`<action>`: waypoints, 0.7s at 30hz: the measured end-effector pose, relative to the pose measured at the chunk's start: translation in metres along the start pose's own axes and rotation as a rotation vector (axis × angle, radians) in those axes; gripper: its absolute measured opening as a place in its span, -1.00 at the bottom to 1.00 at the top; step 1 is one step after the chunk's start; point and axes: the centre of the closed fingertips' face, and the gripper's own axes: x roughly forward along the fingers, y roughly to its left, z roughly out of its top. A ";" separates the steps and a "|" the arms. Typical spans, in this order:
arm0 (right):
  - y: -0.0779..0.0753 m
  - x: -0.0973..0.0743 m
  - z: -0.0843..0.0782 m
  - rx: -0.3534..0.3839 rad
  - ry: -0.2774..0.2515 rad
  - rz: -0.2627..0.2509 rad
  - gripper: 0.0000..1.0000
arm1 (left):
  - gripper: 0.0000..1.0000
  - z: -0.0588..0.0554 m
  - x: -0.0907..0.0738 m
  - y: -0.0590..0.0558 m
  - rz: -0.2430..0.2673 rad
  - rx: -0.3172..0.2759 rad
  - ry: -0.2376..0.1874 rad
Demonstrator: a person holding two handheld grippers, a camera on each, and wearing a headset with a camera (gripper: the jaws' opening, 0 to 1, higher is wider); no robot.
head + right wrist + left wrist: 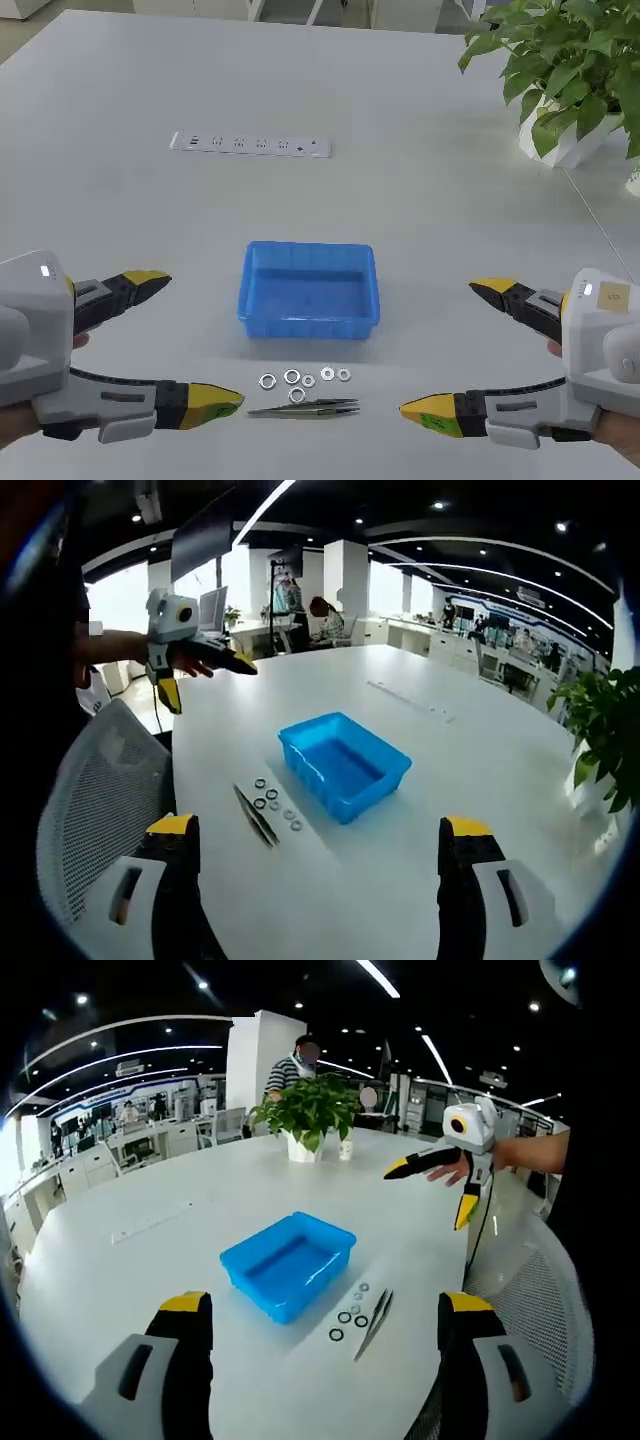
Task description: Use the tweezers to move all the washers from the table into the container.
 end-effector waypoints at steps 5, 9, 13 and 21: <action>0.000 0.000 -0.001 0.003 0.003 -0.001 1.00 | 0.98 0.000 0.001 0.001 0.000 0.004 0.003; -0.001 0.000 -0.003 0.006 0.005 -0.003 1.00 | 0.98 0.000 0.002 0.001 -0.001 0.005 0.006; -0.001 0.000 -0.003 0.007 0.004 -0.005 1.00 | 0.98 0.000 0.004 0.001 -0.004 0.006 0.006; -0.003 -0.001 -0.002 0.002 0.004 -0.006 1.00 | 0.98 0.002 0.005 0.000 -0.007 0.013 0.009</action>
